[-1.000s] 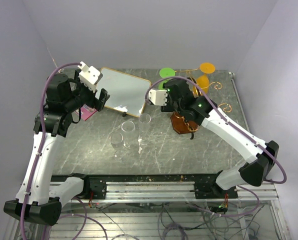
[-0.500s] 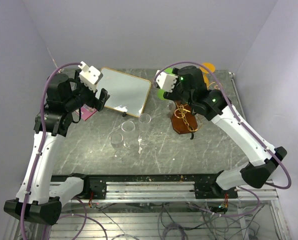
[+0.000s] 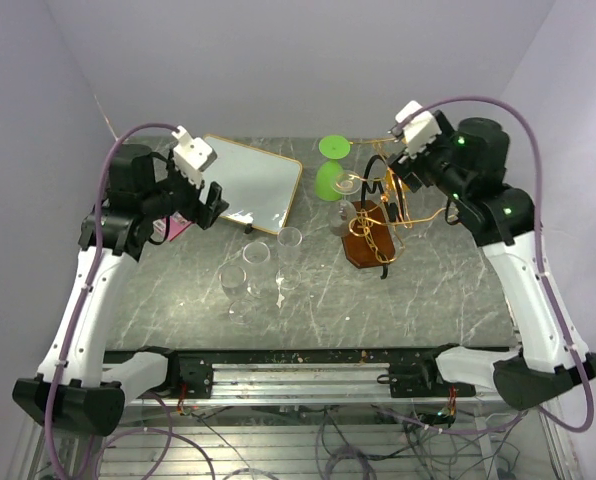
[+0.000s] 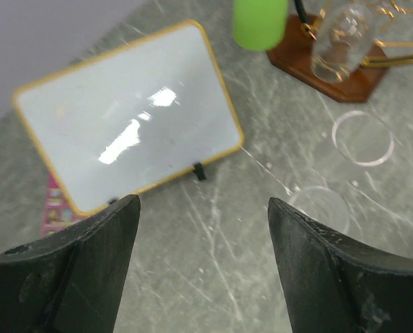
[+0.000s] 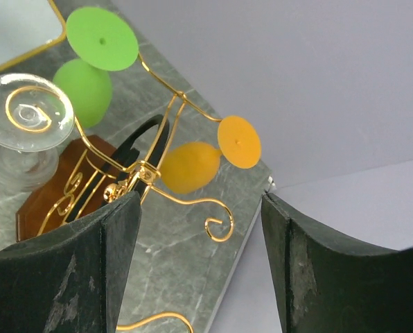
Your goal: Place the wine glass upside down on the wine glass rack
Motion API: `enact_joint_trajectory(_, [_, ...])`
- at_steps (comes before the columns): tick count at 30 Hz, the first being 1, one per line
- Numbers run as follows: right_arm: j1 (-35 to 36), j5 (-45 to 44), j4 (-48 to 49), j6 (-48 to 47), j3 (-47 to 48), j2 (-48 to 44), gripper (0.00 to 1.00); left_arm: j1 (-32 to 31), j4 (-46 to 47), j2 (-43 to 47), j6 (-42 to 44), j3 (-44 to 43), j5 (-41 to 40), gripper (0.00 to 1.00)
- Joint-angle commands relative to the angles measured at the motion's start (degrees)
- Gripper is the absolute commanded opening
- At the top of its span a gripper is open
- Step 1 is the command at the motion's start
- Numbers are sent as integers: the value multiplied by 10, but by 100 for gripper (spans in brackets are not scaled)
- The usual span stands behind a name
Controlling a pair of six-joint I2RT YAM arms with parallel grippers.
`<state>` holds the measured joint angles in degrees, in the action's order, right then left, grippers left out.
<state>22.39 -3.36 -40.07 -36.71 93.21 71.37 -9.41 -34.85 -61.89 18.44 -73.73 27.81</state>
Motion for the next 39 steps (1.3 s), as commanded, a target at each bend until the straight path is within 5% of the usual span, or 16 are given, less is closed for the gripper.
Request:
enact_joint_trajectory(1, [-38,93,18,43,-10,-31,70,-21,-115,-33,26,-31,70,84])
enact_joint_trajectory(13, [-96,167,22,61,-25,-55,72,-125,-334,-35,228,-28,48,76])
enact_joint_trajectory(39, [-104,182,22,56,-40,-67,73,-199,-330,-67,204,-11,-37,53])
